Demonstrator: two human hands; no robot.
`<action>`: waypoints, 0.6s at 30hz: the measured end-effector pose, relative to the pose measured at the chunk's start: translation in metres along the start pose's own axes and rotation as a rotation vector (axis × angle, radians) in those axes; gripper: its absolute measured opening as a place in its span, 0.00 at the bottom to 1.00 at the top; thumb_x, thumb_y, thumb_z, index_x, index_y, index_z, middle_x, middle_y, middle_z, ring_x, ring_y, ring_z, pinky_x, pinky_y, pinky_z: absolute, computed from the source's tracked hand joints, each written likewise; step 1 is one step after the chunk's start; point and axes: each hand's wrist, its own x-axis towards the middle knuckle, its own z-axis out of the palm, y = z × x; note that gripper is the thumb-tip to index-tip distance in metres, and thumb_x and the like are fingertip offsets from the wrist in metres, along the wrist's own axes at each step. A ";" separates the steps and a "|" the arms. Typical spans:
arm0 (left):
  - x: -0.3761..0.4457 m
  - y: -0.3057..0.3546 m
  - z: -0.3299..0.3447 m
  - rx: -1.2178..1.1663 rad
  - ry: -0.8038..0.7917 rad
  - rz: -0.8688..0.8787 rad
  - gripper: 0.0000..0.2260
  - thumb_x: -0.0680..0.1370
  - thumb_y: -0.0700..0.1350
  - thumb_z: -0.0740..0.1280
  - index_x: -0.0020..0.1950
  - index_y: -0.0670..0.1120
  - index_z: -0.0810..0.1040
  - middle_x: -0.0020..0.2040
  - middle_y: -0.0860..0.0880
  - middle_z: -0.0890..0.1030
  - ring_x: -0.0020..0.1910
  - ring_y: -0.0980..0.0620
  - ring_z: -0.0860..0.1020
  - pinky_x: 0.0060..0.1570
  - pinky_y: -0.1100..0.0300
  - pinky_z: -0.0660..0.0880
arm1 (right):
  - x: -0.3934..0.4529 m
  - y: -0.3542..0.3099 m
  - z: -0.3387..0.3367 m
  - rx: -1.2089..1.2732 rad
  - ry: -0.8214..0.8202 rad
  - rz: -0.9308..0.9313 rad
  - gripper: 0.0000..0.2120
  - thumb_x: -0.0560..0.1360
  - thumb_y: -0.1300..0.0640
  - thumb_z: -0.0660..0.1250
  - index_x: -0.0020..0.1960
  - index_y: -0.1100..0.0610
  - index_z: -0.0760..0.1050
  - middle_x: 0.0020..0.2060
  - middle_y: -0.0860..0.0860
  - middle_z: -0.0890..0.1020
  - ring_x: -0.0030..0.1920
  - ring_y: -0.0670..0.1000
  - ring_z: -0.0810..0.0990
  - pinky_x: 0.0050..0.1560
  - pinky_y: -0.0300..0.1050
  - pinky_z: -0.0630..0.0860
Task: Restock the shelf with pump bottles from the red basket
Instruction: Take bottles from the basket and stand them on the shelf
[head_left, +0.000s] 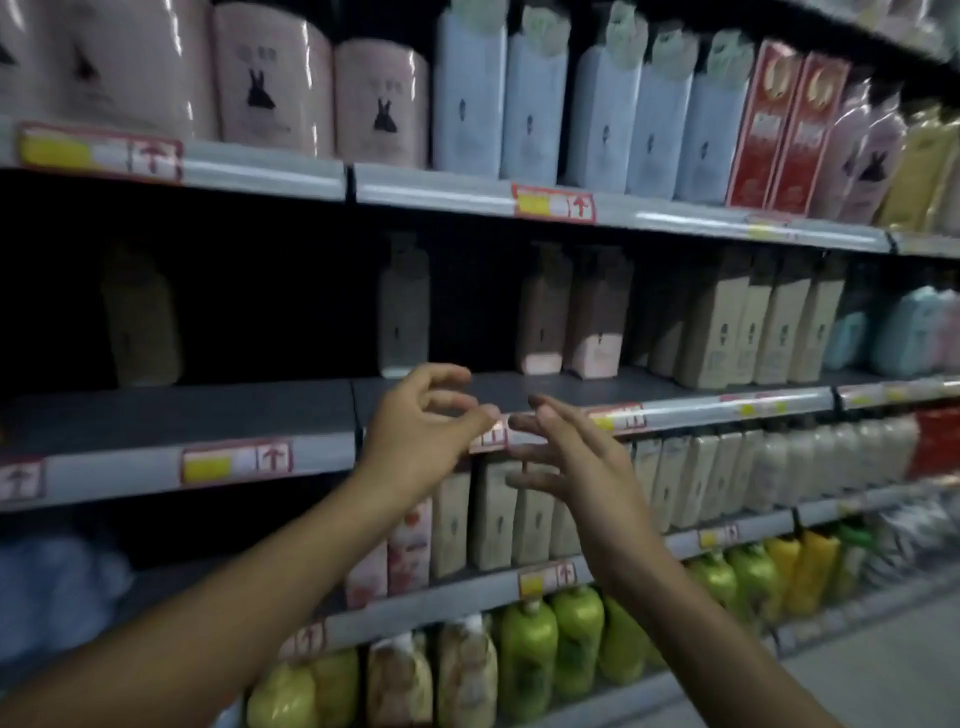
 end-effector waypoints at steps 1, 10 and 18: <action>-0.014 -0.010 -0.014 0.017 -0.006 -0.026 0.17 0.74 0.46 0.77 0.60 0.53 0.78 0.50 0.52 0.86 0.48 0.50 0.85 0.48 0.47 0.84 | -0.014 0.009 0.004 -0.055 -0.020 0.012 0.14 0.83 0.52 0.65 0.67 0.51 0.78 0.56 0.52 0.86 0.54 0.54 0.86 0.52 0.55 0.85; -0.151 -0.160 -0.125 0.233 -0.041 -0.385 0.16 0.72 0.39 0.78 0.57 0.47 0.79 0.49 0.43 0.85 0.39 0.51 0.80 0.41 0.53 0.80 | -0.118 0.132 0.038 -0.483 -0.276 0.271 0.15 0.80 0.50 0.71 0.66 0.47 0.77 0.51 0.48 0.86 0.50 0.52 0.87 0.54 0.58 0.84; -0.232 -0.280 -0.175 0.276 -0.041 -0.633 0.14 0.73 0.37 0.76 0.58 0.44 0.80 0.45 0.46 0.86 0.47 0.44 0.85 0.47 0.53 0.80 | -0.179 0.257 0.085 -0.877 -0.754 0.571 0.14 0.80 0.47 0.69 0.63 0.51 0.79 0.56 0.47 0.84 0.54 0.49 0.83 0.55 0.47 0.79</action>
